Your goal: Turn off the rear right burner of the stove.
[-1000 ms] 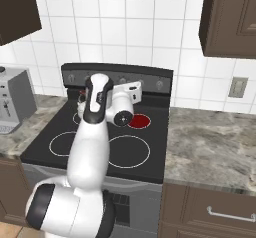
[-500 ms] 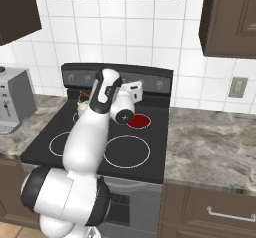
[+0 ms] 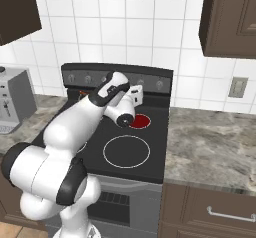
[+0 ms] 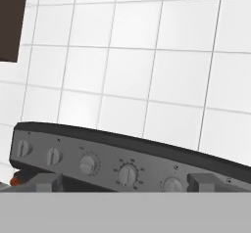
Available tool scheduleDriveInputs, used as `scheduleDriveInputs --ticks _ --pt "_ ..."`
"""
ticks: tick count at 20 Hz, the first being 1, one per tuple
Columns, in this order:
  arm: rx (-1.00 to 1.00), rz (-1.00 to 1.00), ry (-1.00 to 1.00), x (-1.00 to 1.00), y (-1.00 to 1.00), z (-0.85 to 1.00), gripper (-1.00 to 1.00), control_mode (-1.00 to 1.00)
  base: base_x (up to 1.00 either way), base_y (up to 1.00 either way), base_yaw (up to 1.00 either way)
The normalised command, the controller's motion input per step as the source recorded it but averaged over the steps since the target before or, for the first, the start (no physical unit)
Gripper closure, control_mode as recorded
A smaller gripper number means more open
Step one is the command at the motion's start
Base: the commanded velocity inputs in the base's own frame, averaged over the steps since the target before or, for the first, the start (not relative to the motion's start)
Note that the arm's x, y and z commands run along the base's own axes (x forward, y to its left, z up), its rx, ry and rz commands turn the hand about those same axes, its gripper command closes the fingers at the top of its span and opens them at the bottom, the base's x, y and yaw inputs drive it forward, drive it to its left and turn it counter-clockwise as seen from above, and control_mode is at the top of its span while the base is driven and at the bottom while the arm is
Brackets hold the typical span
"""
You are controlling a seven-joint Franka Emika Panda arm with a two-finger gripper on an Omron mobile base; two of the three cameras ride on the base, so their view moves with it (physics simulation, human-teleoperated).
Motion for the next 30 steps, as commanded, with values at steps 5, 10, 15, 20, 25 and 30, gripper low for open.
scheduleDriveInputs --ticks 5,10,15,20,25,30 --pt "0.00 0.00 0.00 0.22 -0.03 -0.05 -1.00 -1.00 0.00 0.00 0.00" --pt "0.00 0.00 0.00 0.29 -0.05 -0.02 -1.00 -1.00 0.00 0.00 0.00" --pt "0.00 0.00 0.00 0.40 -0.16 0.00 -1.00 -1.00 0.00 0.00 0.00" --pt "0.00 0.00 0.00 0.24 -0.04 -0.13 -1.00 -1.00 0.00 0.00 0.00" --pt "-0.01 0.00 0.00 0.32 0.00 -0.22 -1.00 -1.00 0.00 0.00 0.00" --pt "-0.01 0.00 0.00 0.38 0.00 -0.08 -1.00 -1.00 0.00 0.00 0.00"
